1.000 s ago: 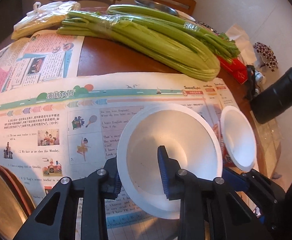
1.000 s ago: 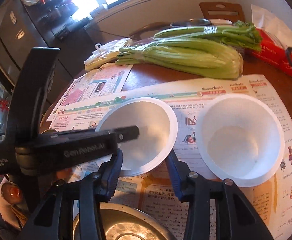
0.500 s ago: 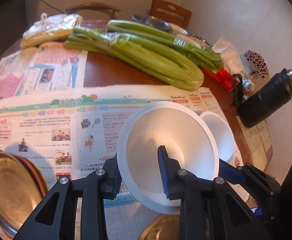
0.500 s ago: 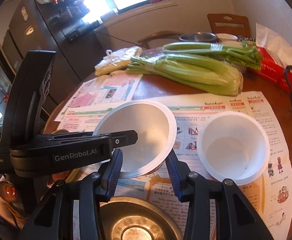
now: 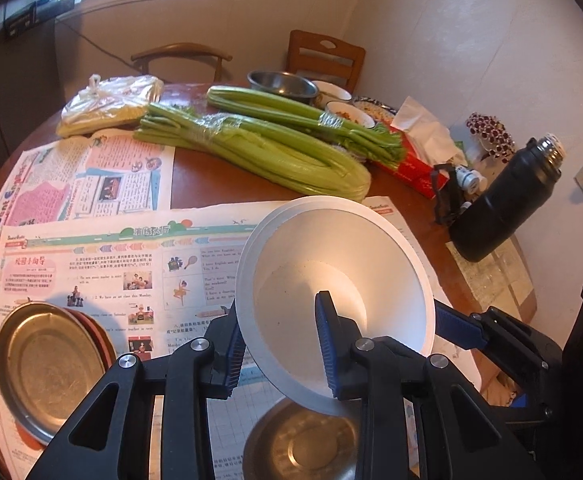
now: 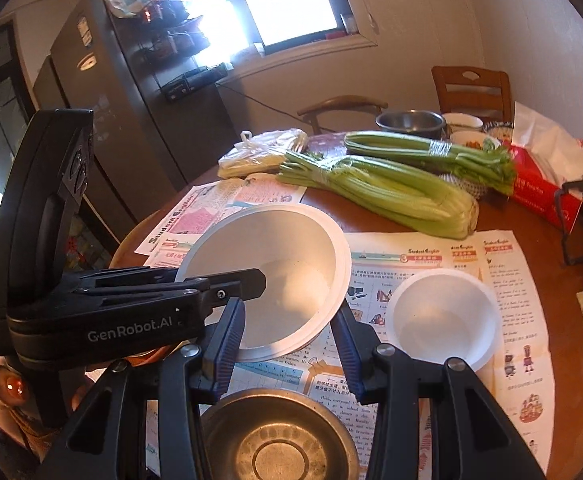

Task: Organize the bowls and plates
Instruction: 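Lift the paper bowl with the left tool and lower it into the steel bowl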

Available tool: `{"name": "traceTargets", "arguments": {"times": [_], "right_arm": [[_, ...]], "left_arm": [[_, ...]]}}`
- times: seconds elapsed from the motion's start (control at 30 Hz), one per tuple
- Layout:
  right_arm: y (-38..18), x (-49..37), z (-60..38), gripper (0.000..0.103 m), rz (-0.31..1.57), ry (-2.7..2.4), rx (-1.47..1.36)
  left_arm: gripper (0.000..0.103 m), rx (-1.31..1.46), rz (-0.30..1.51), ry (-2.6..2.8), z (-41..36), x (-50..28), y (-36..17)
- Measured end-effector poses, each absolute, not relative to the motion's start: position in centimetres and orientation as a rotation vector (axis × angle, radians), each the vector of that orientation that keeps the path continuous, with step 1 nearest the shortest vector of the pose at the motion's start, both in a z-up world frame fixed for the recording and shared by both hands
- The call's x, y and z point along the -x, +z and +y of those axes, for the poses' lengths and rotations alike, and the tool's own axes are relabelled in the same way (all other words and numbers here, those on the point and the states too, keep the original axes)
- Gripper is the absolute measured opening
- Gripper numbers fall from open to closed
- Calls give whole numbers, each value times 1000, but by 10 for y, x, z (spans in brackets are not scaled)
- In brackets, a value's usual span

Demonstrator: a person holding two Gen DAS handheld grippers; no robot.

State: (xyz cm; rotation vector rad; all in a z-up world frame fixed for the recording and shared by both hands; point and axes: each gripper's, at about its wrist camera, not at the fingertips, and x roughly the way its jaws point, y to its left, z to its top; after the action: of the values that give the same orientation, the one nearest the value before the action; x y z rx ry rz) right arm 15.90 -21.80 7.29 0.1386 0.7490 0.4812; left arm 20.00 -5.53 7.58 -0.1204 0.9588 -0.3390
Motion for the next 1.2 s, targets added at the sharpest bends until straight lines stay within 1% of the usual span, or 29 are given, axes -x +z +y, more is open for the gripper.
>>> {"name": "traceTargets", "arguments": {"times": [0.2, 0.37, 0.9, 1.2], "right_arm": [[82, -140, -225, 45, 727, 500, -121], [79, -123, -229, 45, 735, 525, -101], [37, -96, -230, 45, 850, 614, -40], [22, -87, -225, 45, 897, 614, -6]], "left_arm": [[34, 100, 937, -347, -61, -176, 84], [35, 89, 946, -344, -65, -157, 79], [36, 101, 1056, -278, -72, -129, 28], [37, 103, 1087, -295, -70, -121, 9]]}}
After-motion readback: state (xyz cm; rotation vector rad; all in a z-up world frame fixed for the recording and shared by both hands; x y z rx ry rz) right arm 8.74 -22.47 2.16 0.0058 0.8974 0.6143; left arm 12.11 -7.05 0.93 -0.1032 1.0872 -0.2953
